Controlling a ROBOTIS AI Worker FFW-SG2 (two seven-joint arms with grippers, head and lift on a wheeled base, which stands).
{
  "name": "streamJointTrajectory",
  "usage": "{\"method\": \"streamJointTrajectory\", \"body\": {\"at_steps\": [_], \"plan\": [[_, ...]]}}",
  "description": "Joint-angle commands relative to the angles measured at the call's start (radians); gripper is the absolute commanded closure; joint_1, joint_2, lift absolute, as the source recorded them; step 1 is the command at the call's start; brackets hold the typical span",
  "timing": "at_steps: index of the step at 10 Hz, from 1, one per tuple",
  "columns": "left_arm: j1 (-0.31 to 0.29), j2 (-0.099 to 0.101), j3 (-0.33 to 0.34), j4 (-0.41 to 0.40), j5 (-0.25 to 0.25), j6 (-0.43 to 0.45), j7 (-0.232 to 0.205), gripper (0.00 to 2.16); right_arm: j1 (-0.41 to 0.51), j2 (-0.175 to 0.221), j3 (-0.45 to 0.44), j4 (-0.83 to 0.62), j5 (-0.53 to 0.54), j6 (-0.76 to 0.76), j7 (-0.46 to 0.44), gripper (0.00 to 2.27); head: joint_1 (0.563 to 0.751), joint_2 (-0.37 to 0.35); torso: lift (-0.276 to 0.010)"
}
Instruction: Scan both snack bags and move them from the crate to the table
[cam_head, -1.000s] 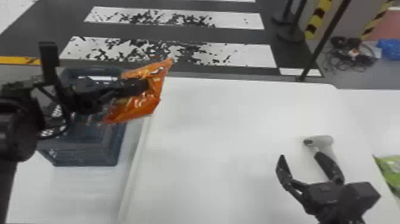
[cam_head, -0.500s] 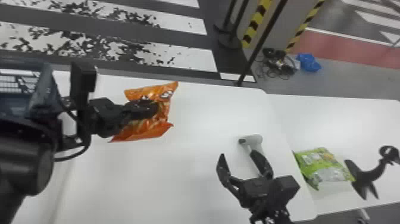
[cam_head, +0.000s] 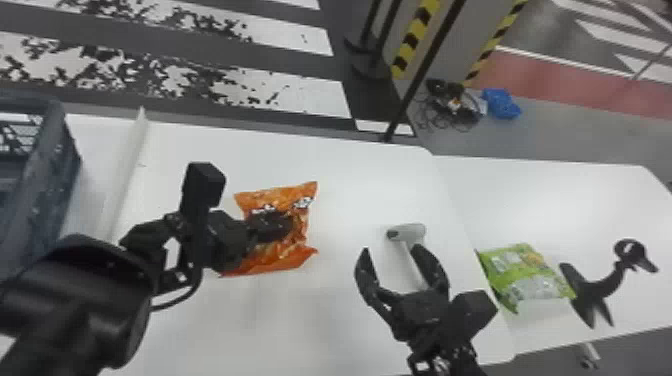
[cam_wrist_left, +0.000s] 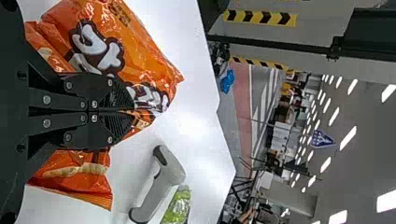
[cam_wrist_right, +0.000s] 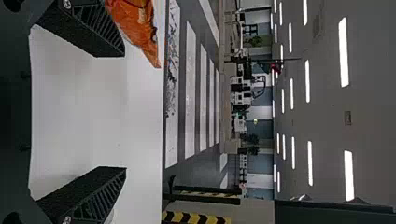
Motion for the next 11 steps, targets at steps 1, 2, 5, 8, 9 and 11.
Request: {"method": "streamJointTrajectory", "body": {"at_steps": [1,2,5,8,9,11], "plan": [[0.021,0.005,0.006,-0.003,0.070,-0.008,0.009,0.03,-0.001,0.000,0.000,0.001,0.000,0.002,0.000,0.06,0.695,-0.350,-0.088],[0.027,0.008,0.010,-0.014,0.070,-0.011,0.010,0.00,0.001,0.000,0.002,0.001,-0.002,-0.001,0.000,0.06,0.695,-0.350,-0.088],[0.113,0.022,0.070,-0.157,0.067,-0.075,0.013,0.07,0.007,0.000,0.002,-0.007,-0.007,-0.001,0.002,0.06,0.695,-0.350,-0.088],[0.265,0.056,0.219,-0.365,0.057,-0.121,0.076,0.08,0.012,-0.002,0.008,-0.030,-0.016,0.014,0.011,0.07,0.695,-0.350,-0.088],[0.322,0.077,0.266,-0.428,0.057,-0.121,0.130,0.08,0.013,-0.002,0.006,-0.041,-0.069,0.045,0.031,0.08,0.695,-0.350,-0.088],[0.428,0.085,0.372,-0.540,0.057,-0.124,0.198,0.08,0.010,-0.003,0.006,-0.075,-0.108,0.140,0.054,0.08,0.695,-0.289,-0.088]]}}
